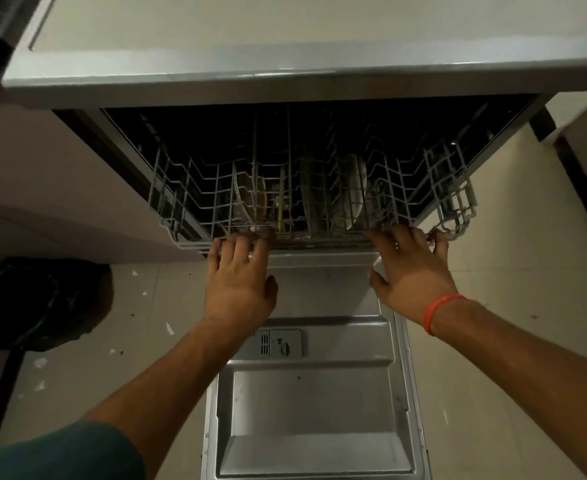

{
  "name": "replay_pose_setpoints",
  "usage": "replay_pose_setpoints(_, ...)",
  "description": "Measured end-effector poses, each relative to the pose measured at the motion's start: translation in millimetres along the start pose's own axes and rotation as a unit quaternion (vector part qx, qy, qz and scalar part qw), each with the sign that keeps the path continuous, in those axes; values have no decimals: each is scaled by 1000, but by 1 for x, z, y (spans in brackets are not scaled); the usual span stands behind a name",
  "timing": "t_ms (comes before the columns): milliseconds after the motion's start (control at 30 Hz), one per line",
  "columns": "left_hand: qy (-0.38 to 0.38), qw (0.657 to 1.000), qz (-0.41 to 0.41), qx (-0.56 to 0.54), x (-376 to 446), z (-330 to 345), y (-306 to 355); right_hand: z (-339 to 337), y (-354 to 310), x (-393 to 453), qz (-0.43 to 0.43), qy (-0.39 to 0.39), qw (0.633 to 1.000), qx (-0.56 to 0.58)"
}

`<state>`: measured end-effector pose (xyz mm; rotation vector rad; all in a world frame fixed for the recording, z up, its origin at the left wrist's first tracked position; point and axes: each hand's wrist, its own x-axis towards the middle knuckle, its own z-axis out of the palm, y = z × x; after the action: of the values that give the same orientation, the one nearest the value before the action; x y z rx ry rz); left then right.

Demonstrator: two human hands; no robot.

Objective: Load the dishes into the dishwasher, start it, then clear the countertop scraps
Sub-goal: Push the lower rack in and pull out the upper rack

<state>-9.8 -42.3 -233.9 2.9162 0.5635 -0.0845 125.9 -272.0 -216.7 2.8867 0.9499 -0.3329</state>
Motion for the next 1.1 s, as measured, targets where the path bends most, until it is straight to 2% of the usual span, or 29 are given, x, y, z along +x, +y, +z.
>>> replay_pose_setpoints(100, -1, 1000, -4, -16, -27, 6, 4, 9, -3, -24, 11, 19, 1000, 5)
replay_pose_setpoints(233, -19, 999, -28, -23, -55, 7, 14, 5, -14, -48, 41, -21, 999, 26)
replay_pose_setpoints(433, -37, 998, -34, -41, -96, 0, 29, 13, -9, -89, 35, 3, 996, 78)
replay_pose_setpoints(600, -55, 994, -60, -77, -93, -13, 41, 3, -5, -84, 39, -21, 996, 72)
replay_pose_setpoints(833, -46, 995, -74, -49, -94, -3, 39, 9, -13, -87, 44, -19, 997, 52)
replay_pose_setpoints(1100, -66, 993, -75, -58, -167, 12, 41, 30, -15, -160, 35, -29, 996, 77)
